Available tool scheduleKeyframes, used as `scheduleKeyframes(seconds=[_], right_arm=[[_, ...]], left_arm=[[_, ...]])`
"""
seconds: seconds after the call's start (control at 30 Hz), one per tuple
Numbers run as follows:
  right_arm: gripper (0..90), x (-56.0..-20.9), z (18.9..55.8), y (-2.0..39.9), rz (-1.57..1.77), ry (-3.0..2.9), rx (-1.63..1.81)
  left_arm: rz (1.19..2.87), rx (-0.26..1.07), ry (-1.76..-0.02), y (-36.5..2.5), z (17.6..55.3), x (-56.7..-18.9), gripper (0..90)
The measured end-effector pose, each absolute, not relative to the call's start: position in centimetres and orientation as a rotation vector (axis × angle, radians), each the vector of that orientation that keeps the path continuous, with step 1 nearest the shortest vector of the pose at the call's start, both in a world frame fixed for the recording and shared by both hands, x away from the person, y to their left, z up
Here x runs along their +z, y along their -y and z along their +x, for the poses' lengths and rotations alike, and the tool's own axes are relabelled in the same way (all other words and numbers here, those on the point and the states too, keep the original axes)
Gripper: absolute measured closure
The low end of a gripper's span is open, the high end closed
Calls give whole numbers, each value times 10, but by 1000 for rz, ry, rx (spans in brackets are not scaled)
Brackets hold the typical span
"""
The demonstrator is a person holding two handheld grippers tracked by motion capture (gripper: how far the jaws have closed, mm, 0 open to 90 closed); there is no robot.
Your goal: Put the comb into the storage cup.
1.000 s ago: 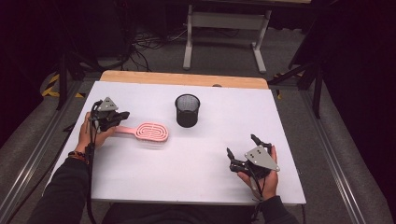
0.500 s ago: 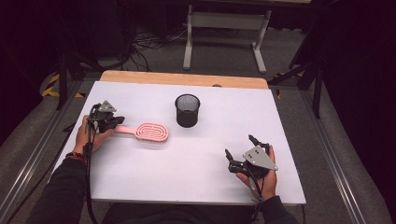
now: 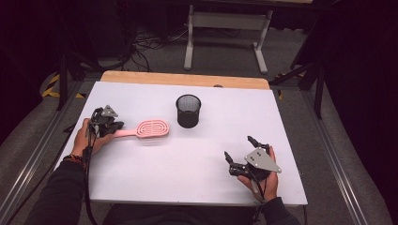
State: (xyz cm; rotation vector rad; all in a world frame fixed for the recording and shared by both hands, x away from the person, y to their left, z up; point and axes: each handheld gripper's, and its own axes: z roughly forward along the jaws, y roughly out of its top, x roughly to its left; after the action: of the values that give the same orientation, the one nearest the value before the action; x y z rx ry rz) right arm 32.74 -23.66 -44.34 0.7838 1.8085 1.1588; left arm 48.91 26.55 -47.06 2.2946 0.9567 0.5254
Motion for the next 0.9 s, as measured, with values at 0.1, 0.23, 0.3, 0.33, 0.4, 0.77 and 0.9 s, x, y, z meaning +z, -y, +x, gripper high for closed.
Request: scheduleKeyframes(seconds=[0.1, 0.23, 0.3, 0.33, 0.4, 0.77, 0.9], right_arm=[[82, -444, 328, 237, 790, -1812, 1157], [81, -444, 329, 238, 793, -1815, 1159], [81, -445, 329, 238, 795, -1817, 1159], [81, -445, 329, 238, 795, -1817, 1158], [81, -445, 329, 238, 794, -1820, 1156], [81, -445, 330, 238, 794, -1825, 1155], [81, -445, 330, 238, 796, -1830, 1153]], left_arm=[[2304, 512, -955, -268, 487, -470, 899], [2318, 515, -944, -266, 482, -469, 899], [2328, 515, -937, -266, 480, -469, 899], [2326, 507, -936, -265, 479, -469, 899], [2334, 493, -928, -265, 476, -468, 899], [2366, 479, -895, -263, 464, -467, 899], [2369, 458, -892, -262, 462, -467, 898]])
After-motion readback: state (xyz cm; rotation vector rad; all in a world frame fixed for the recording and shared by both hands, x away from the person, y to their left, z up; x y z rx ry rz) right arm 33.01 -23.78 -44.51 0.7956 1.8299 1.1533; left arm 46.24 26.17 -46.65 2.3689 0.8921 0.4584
